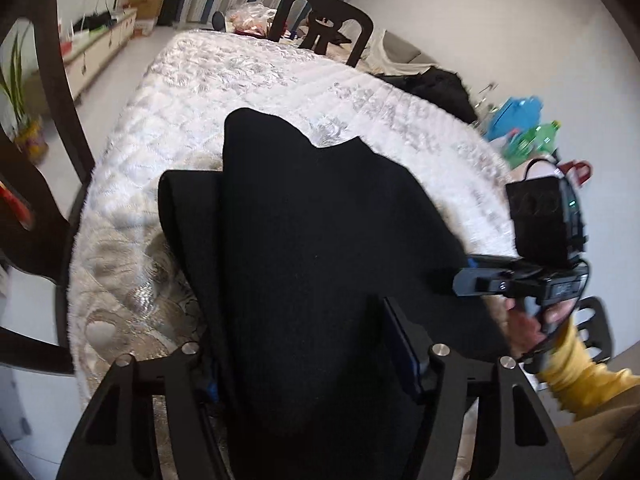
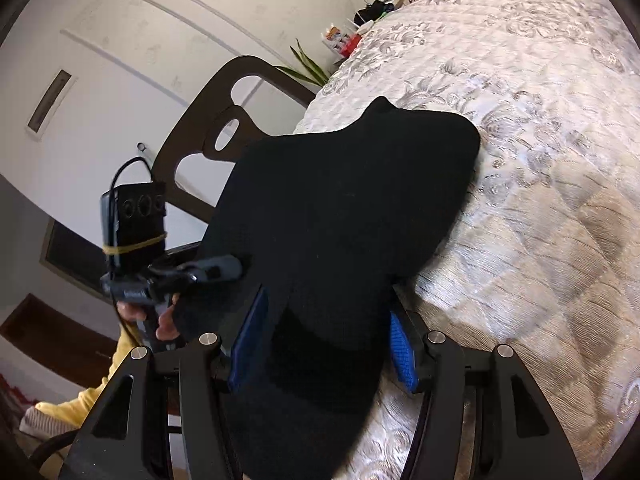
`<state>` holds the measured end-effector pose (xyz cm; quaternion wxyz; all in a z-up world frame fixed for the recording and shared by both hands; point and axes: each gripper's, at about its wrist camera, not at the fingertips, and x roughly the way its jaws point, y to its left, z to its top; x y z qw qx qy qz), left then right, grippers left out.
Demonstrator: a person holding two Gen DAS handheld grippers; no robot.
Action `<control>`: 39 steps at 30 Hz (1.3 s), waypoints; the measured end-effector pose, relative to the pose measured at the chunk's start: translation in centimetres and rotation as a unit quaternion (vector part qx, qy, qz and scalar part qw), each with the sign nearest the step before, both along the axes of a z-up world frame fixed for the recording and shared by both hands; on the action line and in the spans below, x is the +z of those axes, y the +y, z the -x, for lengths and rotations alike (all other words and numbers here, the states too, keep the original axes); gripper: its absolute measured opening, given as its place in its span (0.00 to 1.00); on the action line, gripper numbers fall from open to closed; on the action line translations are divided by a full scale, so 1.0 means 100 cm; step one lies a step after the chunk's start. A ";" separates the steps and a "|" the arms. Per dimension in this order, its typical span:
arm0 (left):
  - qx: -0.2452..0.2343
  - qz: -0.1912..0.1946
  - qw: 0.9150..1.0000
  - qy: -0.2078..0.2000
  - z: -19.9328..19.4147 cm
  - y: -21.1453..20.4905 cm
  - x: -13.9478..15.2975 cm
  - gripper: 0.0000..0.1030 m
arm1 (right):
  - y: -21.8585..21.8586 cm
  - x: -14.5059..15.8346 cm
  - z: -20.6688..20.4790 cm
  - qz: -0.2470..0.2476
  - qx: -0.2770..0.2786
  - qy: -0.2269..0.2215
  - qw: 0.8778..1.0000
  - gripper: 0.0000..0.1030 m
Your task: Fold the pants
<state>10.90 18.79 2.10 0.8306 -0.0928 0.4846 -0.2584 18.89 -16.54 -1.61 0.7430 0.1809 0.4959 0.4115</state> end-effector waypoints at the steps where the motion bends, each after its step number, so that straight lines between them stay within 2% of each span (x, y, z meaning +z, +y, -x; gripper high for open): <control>1: 0.002 -0.010 1.000 -0.003 0.000 -0.002 0.001 0.64 | -0.001 0.000 0.000 0.002 -0.002 -0.001 1.000 0.53; 4: 0.008 -0.033 0.999 -0.009 0.001 -0.007 0.002 0.64 | -0.003 -0.002 0.000 0.014 -0.010 -0.005 1.000 0.42; 7: 0.013 -0.051 0.998 -0.016 0.003 -0.012 0.002 0.64 | -0.007 -0.005 -0.001 0.013 -0.014 -0.003 1.000 0.37; 18: 0.039 -0.084 0.995 -0.019 0.004 -0.019 0.004 0.62 | 0.003 0.001 0.005 0.063 -0.021 -0.049 0.997 0.32; 22: 0.053 -0.095 0.994 -0.018 0.006 -0.022 0.008 0.55 | 0.010 0.008 0.014 0.093 -0.026 -0.087 0.992 0.29; 31: 0.074 -0.116 0.990 -0.039 0.014 -0.028 0.021 0.29 | 0.012 0.029 0.030 0.098 -0.045 -0.148 0.983 0.20; 39: 0.070 -0.096 0.992 -0.044 0.014 -0.048 0.033 0.25 | -0.003 0.050 0.039 0.078 -0.063 -0.178 0.979 0.18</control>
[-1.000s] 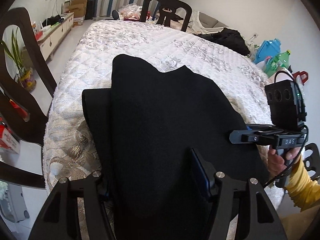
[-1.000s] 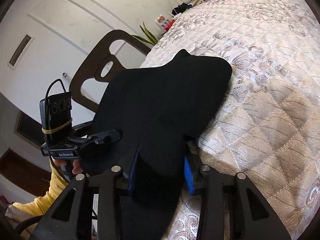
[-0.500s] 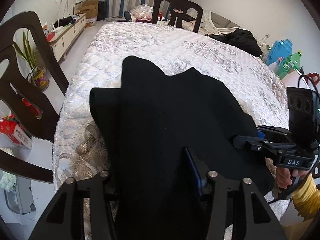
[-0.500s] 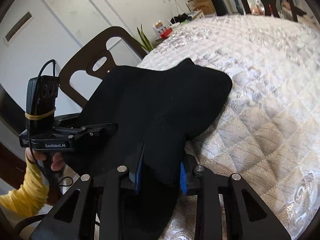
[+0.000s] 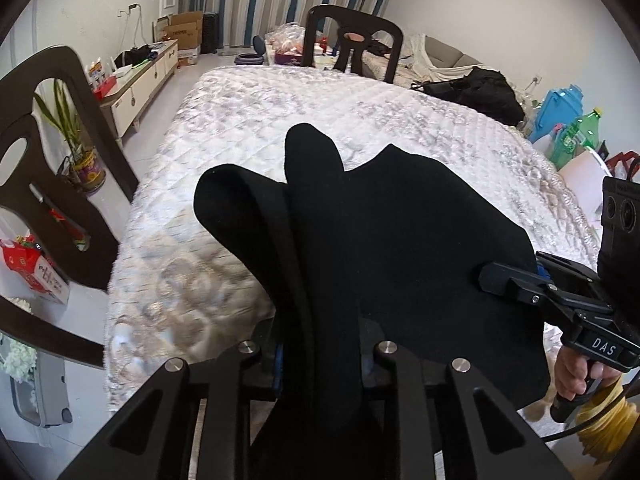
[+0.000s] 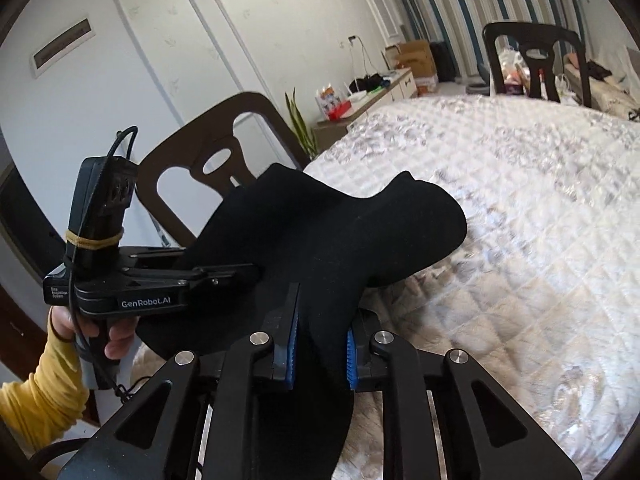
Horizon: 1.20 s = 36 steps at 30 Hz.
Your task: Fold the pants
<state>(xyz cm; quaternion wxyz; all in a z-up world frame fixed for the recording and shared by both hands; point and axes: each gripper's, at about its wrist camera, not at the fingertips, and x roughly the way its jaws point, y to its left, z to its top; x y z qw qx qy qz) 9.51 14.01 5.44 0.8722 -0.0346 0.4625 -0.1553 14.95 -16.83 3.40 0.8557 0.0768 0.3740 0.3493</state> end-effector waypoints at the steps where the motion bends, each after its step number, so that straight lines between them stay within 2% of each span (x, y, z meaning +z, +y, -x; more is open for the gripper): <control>1: -0.002 0.005 1.000 -0.001 0.000 -0.002 0.001 0.25 | -0.003 0.001 0.000 -0.003 -0.003 0.000 1.000 0.18; 11: -0.035 0.036 0.999 -0.006 -0.015 -0.049 0.016 0.25 | -0.042 0.020 0.000 -0.005 -0.049 -0.024 0.999 0.18; 20: -0.061 0.059 0.996 -0.001 -0.038 -0.100 0.014 0.25 | -0.081 0.020 -0.019 -0.002 -0.094 -0.023 0.995 0.18; 24: -0.062 0.048 0.997 0.002 -0.047 -0.114 0.006 0.25 | -0.093 0.009 -0.033 0.007 -0.108 -0.012 0.994 0.18; 30: -0.054 0.024 0.998 0.007 -0.051 -0.110 0.000 0.26 | -0.107 -0.007 -0.042 0.010 -0.115 0.010 0.993 0.18; 36: -0.043 -0.003 0.999 0.009 -0.054 -0.109 -0.010 0.42 | -0.116 -0.019 -0.043 0.019 -0.119 0.036 0.992 0.18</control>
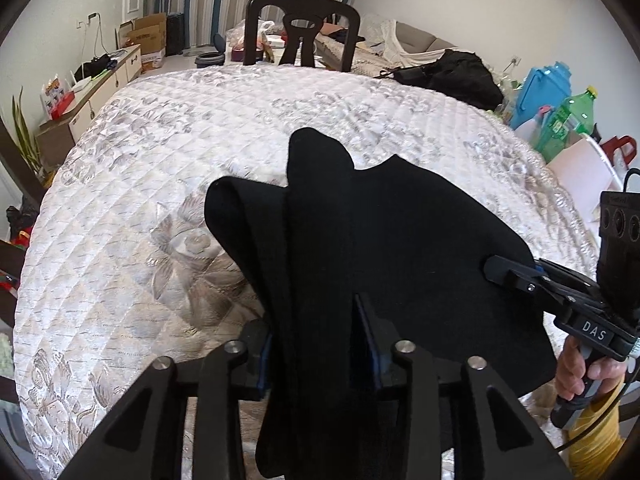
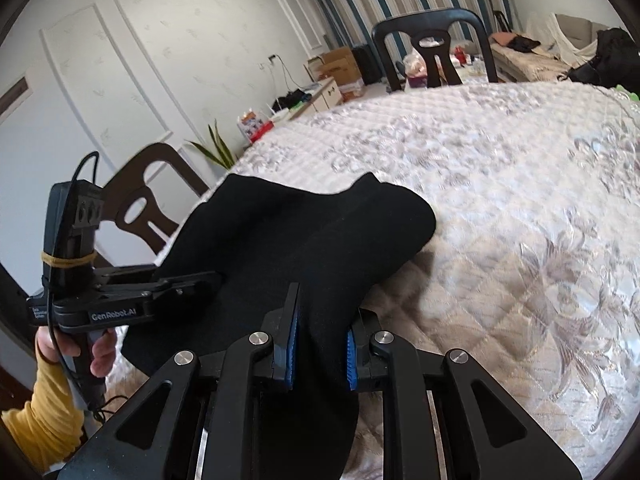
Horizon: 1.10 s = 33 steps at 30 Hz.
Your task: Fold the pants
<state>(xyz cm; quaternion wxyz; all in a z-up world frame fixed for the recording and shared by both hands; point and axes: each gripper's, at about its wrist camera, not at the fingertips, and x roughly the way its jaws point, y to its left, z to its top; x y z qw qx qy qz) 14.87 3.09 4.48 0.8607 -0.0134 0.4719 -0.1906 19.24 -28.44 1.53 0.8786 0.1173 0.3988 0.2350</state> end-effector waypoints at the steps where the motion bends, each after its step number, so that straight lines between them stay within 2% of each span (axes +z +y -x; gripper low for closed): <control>1: 0.001 0.000 1.000 0.002 -0.001 0.001 -0.002 0.45 | 0.000 -0.001 0.001 0.004 0.000 0.003 1.000 0.19; 6: 0.008 -0.001 1.000 0.000 -0.002 0.005 -0.008 0.55 | -0.004 -0.005 0.000 0.016 -0.005 0.017 1.000 0.24; 8: 0.010 -0.009 1.000 -0.006 -0.002 0.004 -0.009 0.61 | -0.002 -0.005 0.001 0.029 -0.008 0.015 0.999 0.26; 13: 0.013 -0.015 1.000 -0.013 -0.002 0.006 -0.012 0.68 | 0.003 -0.006 0.002 0.069 -0.011 0.005 0.998 0.33; 18: 0.015 -0.003 1.000 -0.009 -0.003 0.010 -0.014 0.70 | 0.003 -0.007 0.005 0.094 -0.016 -0.001 0.995 0.35; 21: 0.022 0.002 1.000 -0.006 -0.002 0.016 -0.015 0.74 | 0.005 -0.003 0.010 0.125 -0.026 -0.014 0.992 0.43; 23: 0.029 0.004 1.000 -0.009 0.002 0.020 -0.012 0.74 | 0.007 0.001 0.014 0.138 -0.034 -0.022 0.990 0.45; 27: 0.040 0.007 0.999 -0.036 0.020 0.028 -0.001 0.74 | 0.006 0.014 0.033 0.147 -0.051 -0.048 0.987 0.45; 30: 0.058 0.017 0.997 -0.056 0.037 0.039 0.010 0.74 | 0.005 0.025 0.050 0.133 -0.055 -0.067 0.987 0.45; 33: 0.067 -0.008 0.994 -0.081 0.060 0.040 0.019 0.74 | 0.005 0.034 0.065 0.120 -0.058 -0.081 0.988 0.45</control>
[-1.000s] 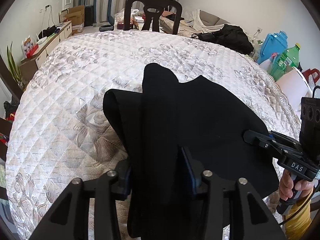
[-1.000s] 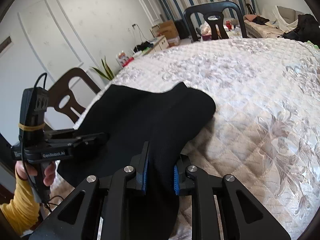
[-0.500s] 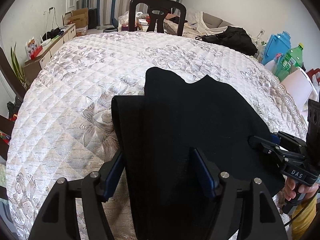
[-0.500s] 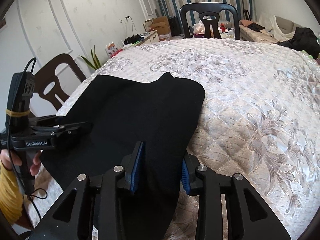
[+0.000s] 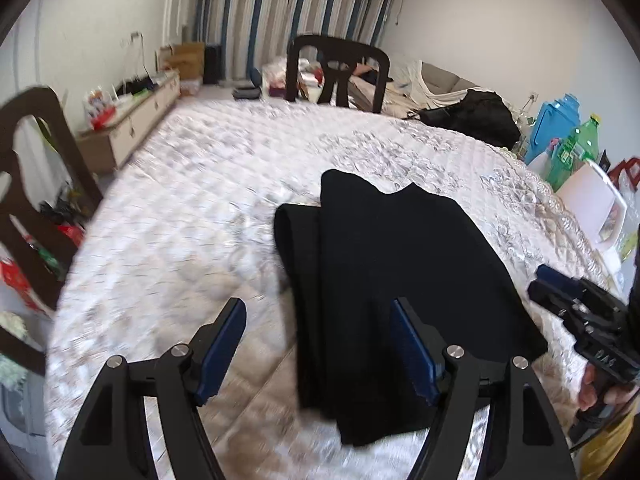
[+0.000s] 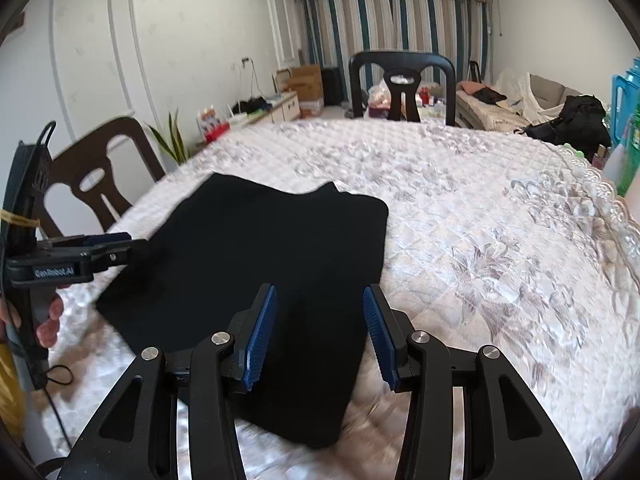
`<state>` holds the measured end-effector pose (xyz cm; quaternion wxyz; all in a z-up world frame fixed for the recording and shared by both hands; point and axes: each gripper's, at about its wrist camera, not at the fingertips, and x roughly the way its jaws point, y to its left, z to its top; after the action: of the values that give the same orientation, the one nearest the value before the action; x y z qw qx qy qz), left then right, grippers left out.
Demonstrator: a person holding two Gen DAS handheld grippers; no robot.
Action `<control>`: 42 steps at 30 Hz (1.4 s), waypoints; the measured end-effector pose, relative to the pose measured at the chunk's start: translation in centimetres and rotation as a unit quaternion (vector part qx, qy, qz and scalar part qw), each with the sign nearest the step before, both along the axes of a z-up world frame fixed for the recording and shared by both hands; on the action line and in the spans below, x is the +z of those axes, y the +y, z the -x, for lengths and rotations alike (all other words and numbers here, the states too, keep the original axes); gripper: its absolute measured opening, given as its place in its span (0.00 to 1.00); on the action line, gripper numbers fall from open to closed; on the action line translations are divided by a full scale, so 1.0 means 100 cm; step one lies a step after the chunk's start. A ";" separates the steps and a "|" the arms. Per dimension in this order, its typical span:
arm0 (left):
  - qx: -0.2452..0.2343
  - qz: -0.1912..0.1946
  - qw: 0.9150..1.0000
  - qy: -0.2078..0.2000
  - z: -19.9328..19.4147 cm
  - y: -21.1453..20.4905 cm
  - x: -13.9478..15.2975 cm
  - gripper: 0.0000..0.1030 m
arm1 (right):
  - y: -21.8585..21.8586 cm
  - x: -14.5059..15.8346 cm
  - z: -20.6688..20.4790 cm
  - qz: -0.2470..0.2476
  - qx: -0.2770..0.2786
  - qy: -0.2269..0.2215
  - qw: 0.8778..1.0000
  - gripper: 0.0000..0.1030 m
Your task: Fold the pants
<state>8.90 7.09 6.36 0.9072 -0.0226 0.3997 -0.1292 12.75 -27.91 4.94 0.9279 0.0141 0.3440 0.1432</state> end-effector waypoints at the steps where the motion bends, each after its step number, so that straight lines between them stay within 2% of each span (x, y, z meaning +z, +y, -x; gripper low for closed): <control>1: 0.000 -0.007 1.000 -0.003 0.006 -0.001 0.001 0.74 | 0.001 0.002 0.006 -0.002 0.000 -0.005 1.000 0.47; 4: -0.003 -0.019 1.000 0.008 0.023 -0.007 -0.004 0.74 | 0.005 0.004 0.021 -0.008 0.004 -0.009 1.000 0.60; 10: 0.000 -0.035 0.999 0.016 0.053 -0.020 -0.017 0.74 | 0.018 -0.002 0.045 0.003 0.009 0.003 1.000 0.60; 17: 0.003 -0.031 0.999 0.020 0.084 -0.035 -0.032 0.74 | 0.019 -0.018 0.066 0.023 0.002 0.016 1.000 0.60; 20: 0.002 -0.055 0.998 0.014 0.092 -0.045 -0.037 0.74 | 0.018 -0.026 0.067 0.020 -0.001 0.032 0.999 0.60; 24: 0.001 -0.049 0.998 0.028 0.092 -0.050 -0.045 0.74 | 0.020 -0.035 0.068 0.027 -0.008 0.047 0.998 0.60; 28: 0.011 -0.081 0.997 0.013 0.094 -0.058 -0.049 0.74 | 0.024 -0.041 0.067 0.038 -0.008 0.059 0.997 0.60; 34: 0.022 -0.075 0.997 0.002 0.095 -0.060 -0.052 0.78 | 0.031 -0.051 0.063 0.052 -0.011 0.078 0.996 0.60; 42: 0.016 -0.072 0.997 0.003 0.094 -0.061 -0.053 0.82 | 0.040 -0.052 0.066 0.072 -0.017 0.072 0.995 0.64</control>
<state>-0.55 0.99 1.06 0.9074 0.0357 0.4100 -0.0851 6.13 -23.94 -0.28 0.9016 -0.0370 0.4190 0.1011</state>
